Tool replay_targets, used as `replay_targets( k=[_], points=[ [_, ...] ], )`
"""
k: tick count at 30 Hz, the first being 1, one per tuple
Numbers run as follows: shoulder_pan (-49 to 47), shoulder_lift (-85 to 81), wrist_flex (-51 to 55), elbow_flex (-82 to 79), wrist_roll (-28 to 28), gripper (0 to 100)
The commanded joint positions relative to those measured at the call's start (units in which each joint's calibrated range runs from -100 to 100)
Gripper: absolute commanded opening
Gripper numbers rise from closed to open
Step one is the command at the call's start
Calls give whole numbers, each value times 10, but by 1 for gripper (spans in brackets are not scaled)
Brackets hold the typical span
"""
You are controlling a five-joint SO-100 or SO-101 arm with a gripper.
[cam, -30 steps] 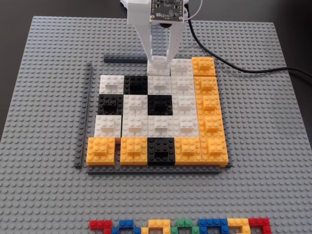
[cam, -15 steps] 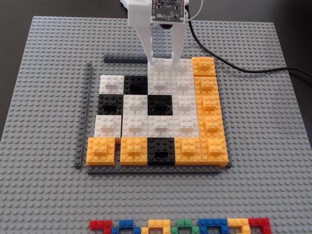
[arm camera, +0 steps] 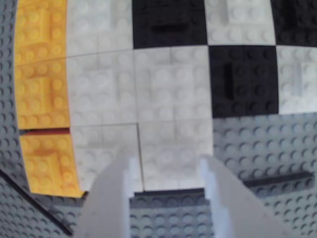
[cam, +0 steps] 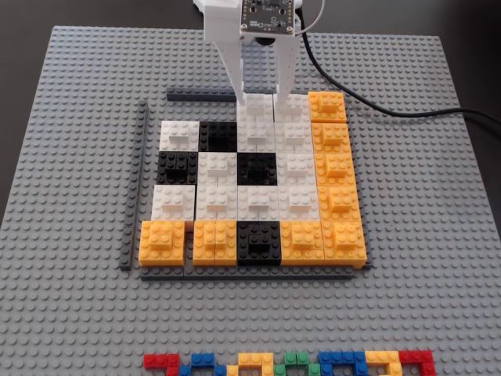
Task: Grab the cube and place it into the grid
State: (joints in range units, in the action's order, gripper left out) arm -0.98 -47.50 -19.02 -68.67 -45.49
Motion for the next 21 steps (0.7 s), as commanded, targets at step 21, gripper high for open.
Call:
replay_targets(
  k=[21],
  points=[
    [26,-123,59,120,-23,16]
  ],
)
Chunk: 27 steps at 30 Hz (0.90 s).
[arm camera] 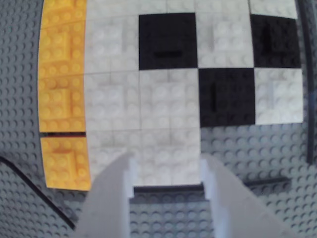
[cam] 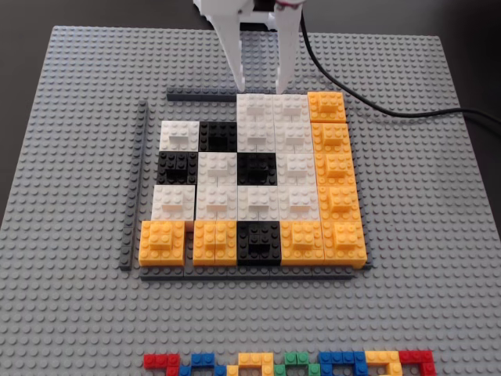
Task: Grab the cube and place it into the grid
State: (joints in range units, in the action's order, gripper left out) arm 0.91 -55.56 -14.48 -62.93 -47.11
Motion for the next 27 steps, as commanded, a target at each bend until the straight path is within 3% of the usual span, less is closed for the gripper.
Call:
replay_targets(
  k=[1,8,14,27],
  points=[
    [7,-54,20,70,-10,16],
    [2,-137,41,111,-20,14],
    [-3,-216,33,98,-30,0],
    [-6,-376,-29,-98,-33,0]
  ],
)
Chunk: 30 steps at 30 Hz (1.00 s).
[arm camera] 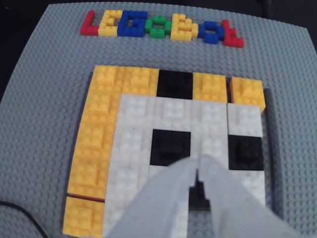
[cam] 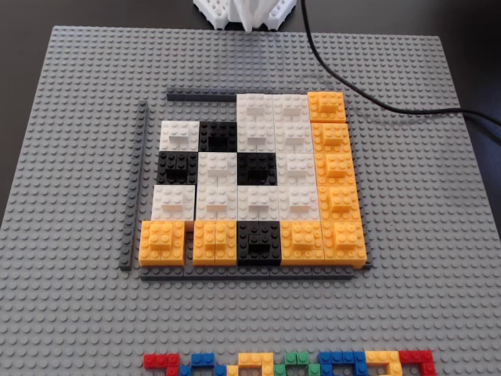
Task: Grab the cube and place it into the grid
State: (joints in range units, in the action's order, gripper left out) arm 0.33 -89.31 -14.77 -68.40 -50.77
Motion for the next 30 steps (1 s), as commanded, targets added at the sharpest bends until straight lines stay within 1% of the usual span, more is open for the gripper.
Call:
replay_targets(
  k=[1,8,11,20,30],
  points=[
    [-1,-50,-32,-65,4,0],
    [-2,-107,-52,-154,21,0],
    [-6,-107,-46,-161,34,0],
    [-11,-107,-50,-218,50,0],
    [-11,-107,-82,-299,63,0]
  ],
)
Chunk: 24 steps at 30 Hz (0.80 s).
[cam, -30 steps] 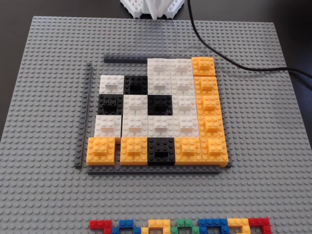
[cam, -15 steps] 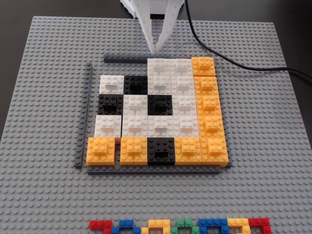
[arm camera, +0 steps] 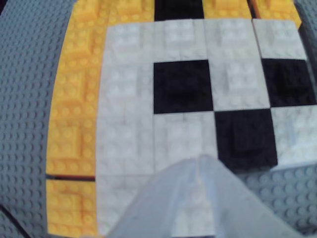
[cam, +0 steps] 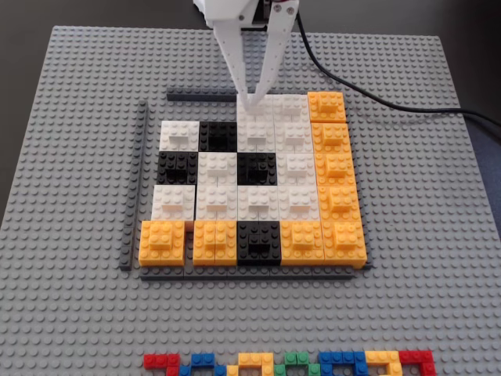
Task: Grab the cube and place it into the grid
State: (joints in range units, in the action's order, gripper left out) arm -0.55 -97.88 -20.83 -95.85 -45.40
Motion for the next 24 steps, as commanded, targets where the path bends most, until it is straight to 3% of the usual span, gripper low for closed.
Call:
replay_targets(
  k=[1,24],
  points=[
    [-2,-21,-27,-31,11,0],
    [-5,-21,-12,-41,12,0]
  ],
)
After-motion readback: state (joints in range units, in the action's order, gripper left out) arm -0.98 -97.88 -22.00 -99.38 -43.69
